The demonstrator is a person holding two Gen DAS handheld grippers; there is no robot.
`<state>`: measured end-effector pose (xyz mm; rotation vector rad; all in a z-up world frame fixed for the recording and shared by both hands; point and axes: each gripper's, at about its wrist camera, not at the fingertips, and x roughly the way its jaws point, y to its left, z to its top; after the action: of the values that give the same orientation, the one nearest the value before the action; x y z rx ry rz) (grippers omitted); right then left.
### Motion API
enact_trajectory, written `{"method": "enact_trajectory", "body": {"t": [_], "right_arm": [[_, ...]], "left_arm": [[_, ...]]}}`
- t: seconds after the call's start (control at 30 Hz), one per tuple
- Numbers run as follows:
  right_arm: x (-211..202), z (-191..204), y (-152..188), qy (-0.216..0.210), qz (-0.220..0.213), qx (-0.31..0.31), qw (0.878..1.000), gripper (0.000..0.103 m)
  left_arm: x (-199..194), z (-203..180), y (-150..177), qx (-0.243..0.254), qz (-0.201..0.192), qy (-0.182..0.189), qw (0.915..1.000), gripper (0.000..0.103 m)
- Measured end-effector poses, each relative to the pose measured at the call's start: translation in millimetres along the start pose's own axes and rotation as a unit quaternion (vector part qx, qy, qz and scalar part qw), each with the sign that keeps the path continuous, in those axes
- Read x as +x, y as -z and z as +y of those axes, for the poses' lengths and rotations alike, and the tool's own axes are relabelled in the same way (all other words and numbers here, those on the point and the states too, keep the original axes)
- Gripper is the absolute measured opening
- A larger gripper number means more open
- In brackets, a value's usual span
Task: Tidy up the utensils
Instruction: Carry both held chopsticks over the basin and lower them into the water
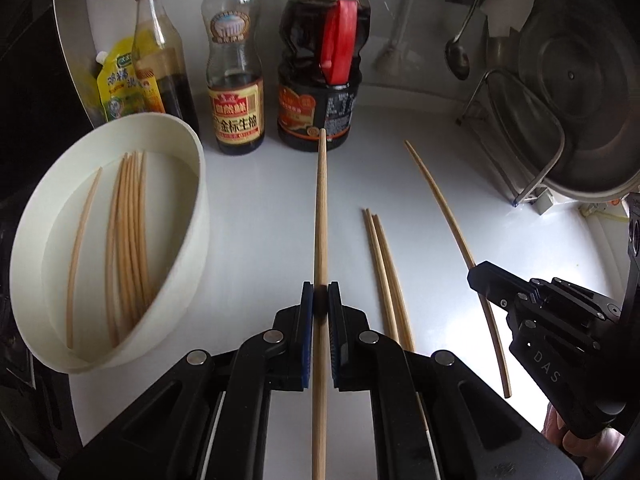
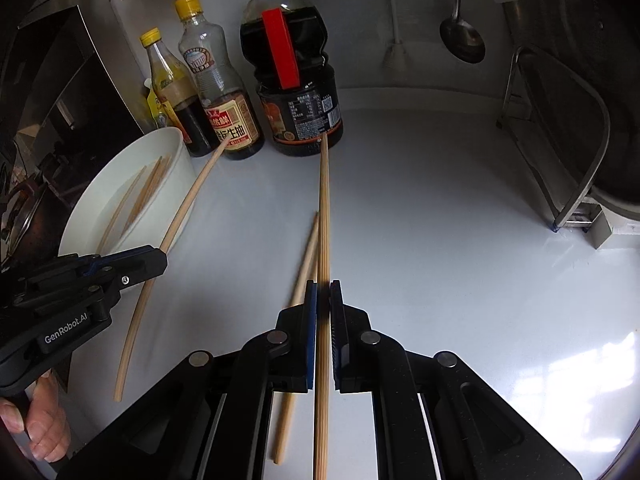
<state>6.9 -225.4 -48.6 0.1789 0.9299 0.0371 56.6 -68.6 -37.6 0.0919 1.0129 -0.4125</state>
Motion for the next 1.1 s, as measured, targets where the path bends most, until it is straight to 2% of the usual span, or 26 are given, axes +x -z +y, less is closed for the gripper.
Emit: {"method": "enact_trajectory", "body": {"t": [0.23, 0.37, 0.6, 0.8, 1.1], "right_arm": [[-2, 65, -42, -0.039, -0.026, -0.021, 0.999, 0.006], [15, 111, -67, -0.071, -0.024, -0.042, 0.996, 0.006], [55, 186, -94, -0.11, 0.008, -0.076, 0.991, 0.006], [106, 229, -105, -0.12, 0.061, -0.081, 0.988, 0.006], [154, 250, -104, -0.109, 0.118, -0.072, 0.984, 0.006]], "left_arm": [[-40, 70, -22, -0.029, -0.037, -0.041, 0.998, 0.008], [-44, 122, -27, -0.057, -0.031, -0.068, 0.9956, 0.008], [-29, 205, -36, -0.108, -0.016, -0.094, 0.9895, 0.008], [0, 238, -35, -0.123, 0.013, -0.092, 0.988, 0.008], [32, 256, -34, -0.126, 0.046, -0.081, 0.9877, 0.008]]}}
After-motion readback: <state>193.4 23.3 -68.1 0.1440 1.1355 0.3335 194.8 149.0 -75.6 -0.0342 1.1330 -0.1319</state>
